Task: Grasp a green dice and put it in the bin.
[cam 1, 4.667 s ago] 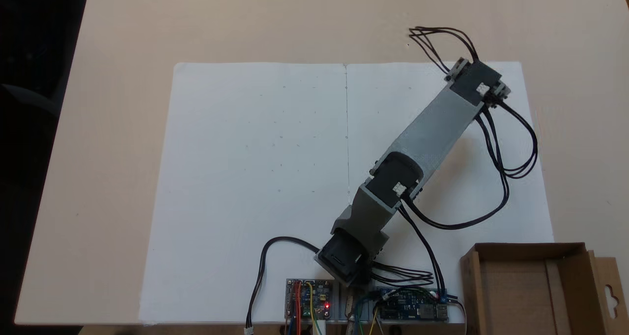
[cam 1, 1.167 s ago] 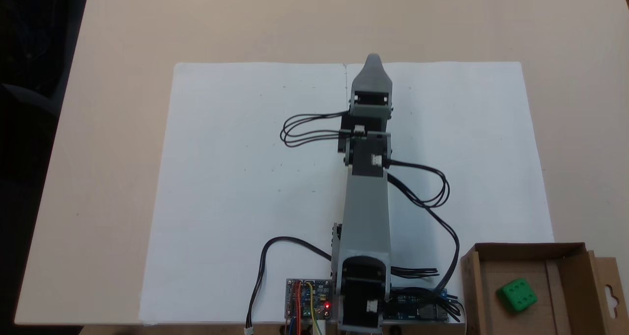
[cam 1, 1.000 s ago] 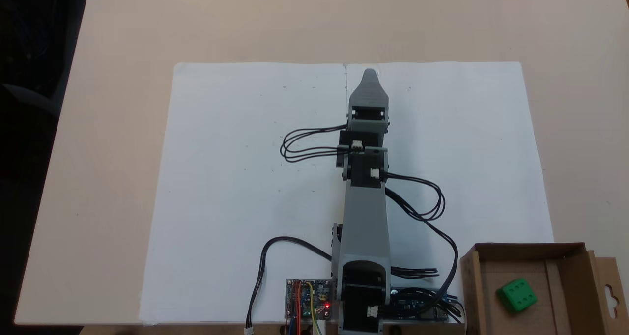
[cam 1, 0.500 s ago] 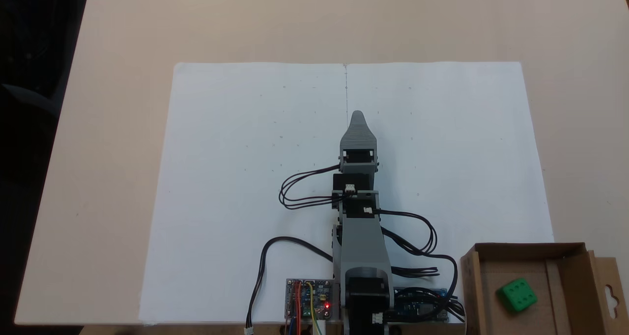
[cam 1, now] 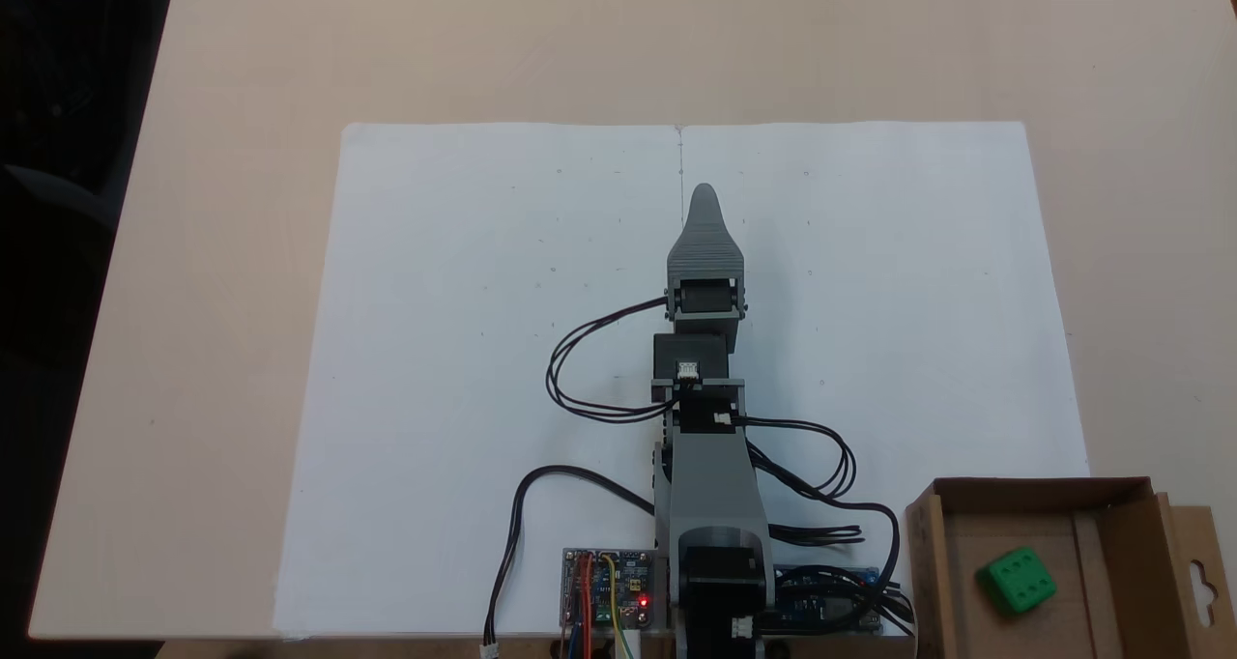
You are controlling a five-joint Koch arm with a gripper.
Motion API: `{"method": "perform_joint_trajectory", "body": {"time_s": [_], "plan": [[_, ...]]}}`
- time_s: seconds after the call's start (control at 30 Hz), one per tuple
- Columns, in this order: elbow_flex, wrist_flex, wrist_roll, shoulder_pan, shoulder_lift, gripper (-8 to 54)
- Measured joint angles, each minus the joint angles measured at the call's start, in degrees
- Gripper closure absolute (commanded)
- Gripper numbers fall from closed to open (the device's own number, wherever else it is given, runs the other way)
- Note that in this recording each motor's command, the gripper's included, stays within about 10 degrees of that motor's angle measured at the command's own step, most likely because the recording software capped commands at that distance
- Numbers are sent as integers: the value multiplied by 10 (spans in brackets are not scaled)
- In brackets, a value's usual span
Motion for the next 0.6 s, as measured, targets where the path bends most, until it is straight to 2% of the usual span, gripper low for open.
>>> {"method": "perform_joint_trajectory", "body": {"time_s": [0.4,0.6], "plan": [[4,-149,-3,0,0,10],[4,-155,-4,-7,0,10]]}}
